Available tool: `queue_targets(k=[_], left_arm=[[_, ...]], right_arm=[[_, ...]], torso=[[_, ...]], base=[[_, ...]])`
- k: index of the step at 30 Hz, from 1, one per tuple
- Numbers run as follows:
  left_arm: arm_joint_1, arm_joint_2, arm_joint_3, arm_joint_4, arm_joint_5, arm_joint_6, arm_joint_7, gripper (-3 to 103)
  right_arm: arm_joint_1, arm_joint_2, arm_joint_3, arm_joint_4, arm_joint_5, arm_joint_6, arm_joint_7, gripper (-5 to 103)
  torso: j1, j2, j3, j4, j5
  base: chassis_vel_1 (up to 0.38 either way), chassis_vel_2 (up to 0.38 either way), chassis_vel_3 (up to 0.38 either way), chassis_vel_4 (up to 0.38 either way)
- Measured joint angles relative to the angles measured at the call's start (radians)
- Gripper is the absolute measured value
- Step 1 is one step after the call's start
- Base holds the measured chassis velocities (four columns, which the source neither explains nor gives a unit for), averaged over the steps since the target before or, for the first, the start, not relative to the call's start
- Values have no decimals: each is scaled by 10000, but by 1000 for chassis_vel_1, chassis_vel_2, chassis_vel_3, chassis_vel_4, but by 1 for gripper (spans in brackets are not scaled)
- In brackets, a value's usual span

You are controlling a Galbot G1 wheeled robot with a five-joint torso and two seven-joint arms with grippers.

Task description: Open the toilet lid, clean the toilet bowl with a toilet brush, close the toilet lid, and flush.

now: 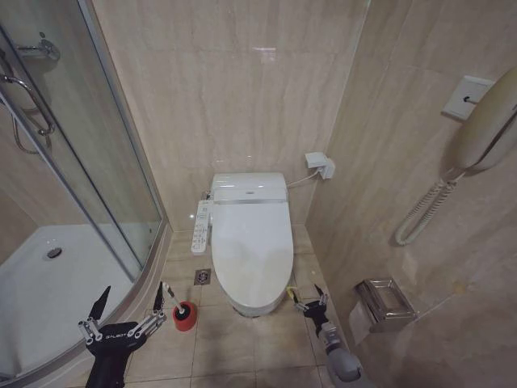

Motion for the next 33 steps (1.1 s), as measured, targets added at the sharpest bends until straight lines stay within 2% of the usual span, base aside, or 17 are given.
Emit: queue_targets(k=[1, 2, 9, 10, 16, 17, 23, 24, 33], left_arm=[[0, 0, -1, 0, 0, 0, 0, 100], [0, 0, 0, 0, 0, 0, 0, 100], [0, 0, -1, 0, 0, 0, 0, 100], [0, 0, 0, 0, 0, 0, 0, 100], [0, 0, 0, 0, 0, 0, 0, 100], [0, 0, -1, 0, 0, 0, 0, 100], [0, 0, -1, 0, 0, 0, 0, 100], [0, 0, -1, 0, 0, 0, 0, 100], [0, 0, 0, 0, 0, 0, 0, 100]], right_arm=[[22, 8, 7, -37, -9, 2, 18, 102], [55, 31, 19, -95, -26, 5, 46, 83], [169, 102, 31, -277, -76, 5, 103, 83], [186, 111, 36, -307, -87, 6, 104, 56], [224, 184, 40, -411, -135, 29, 107, 56], [227, 200, 40, -430, -147, 41, 106, 29], [240, 231, 54, -454, -163, 52, 96, 29], [244, 234, 58, -454, -163, 52, 93, 3], [239, 257, 68, -387, -129, 54, 86, 1]], torso=[[0, 0, 0, 0, 0], [0, 0, 0, 0, 0], [0, 0, 0, 0, 0], [0, 0, 0, 0, 0], [0, 0, 0, 0, 0], [0, 0, 0, 0, 0], [0, 0, 0, 0, 0], [0, 0, 0, 0, 1], [0, 0, 0, 0, 1]], base=[[0, 0, 0, 0], [0, 0, 0, 0], [0, 0, 0, 0], [0, 0, 0, 0], [0, 0, 0, 0], [0, 0, 0, 0], [0, 0, 0, 0], [0, 0, 0, 0], [0, 0, 0, 0]])
